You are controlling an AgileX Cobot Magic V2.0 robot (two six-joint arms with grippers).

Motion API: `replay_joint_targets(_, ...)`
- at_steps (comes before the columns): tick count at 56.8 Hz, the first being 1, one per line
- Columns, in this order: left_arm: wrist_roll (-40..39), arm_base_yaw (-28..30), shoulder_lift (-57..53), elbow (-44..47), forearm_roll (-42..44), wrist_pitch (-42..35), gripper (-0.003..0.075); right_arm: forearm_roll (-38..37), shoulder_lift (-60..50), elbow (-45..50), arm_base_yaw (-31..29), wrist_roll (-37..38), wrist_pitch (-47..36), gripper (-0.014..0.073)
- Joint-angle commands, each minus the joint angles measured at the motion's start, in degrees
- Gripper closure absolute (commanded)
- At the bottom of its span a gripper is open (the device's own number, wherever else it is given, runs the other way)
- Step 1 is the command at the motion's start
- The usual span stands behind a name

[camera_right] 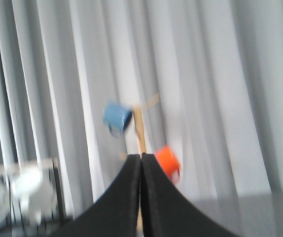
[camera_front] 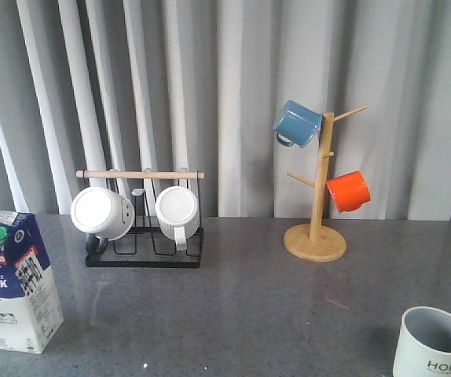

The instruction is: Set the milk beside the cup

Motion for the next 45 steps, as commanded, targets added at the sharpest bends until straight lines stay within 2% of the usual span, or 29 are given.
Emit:
replay_joint_targets(1, 0.2, -0.1, 1.1, -6.9, -3.9, -8.6, 0.0726, 1.8, 1.1, -5.0, 0.0, -0.2, -10.4, 0.0602)
replay_joint_targets(8, 0.6, -0.1, 11.4, -18.4, -7.9, -1.4, 0.0726, 1.8, 11.0, -16.3, 0.0, -4.7, -5.5, 0.0602)
replay_joint_targets(14, 0.5, -0.1, 24.5, -31.5, -7.7, 7.5, 0.0726, 1.6, 24.9, -30.2, 0.0, -10.4, 5.9, 0.0602)
replay_joint_targets(22, -1.3, -0.1, 37.1, -43.9, -7.7, 21.0, 0.0726, 2.0, 38.5, -43.5, 0.0, -10.8, 20.1, 0.0602)
replay_joint_targets(25, -2.4, -0.1, 40.5, -47.0, -7.7, 24.0, 0.0726, 2.1, 41.6, -46.3, 0.0, -10.2, 23.6, 0.0602)
replay_joint_targets(31, -3.0, -0.1, 44.4, -49.5, -7.7, 25.3, 0.0726, 1.1, 44.7, -48.5, 0.0, -10.7, 32.1, 0.0602)
replay_joint_targets(41, -2.9, -0.1, 46.6, -49.5, -7.7, 25.3, 0.0720, -2.8, 46.0, -48.5, 0.0, -10.6, 33.5, 0.0593)
replay_joint_targets(45, -2.8, -0.1, 46.9, -49.5, -7.7, 25.3, 0.0699, -4.8, 46.0, -48.5, 0.0, -10.6, 33.6, 0.0565)
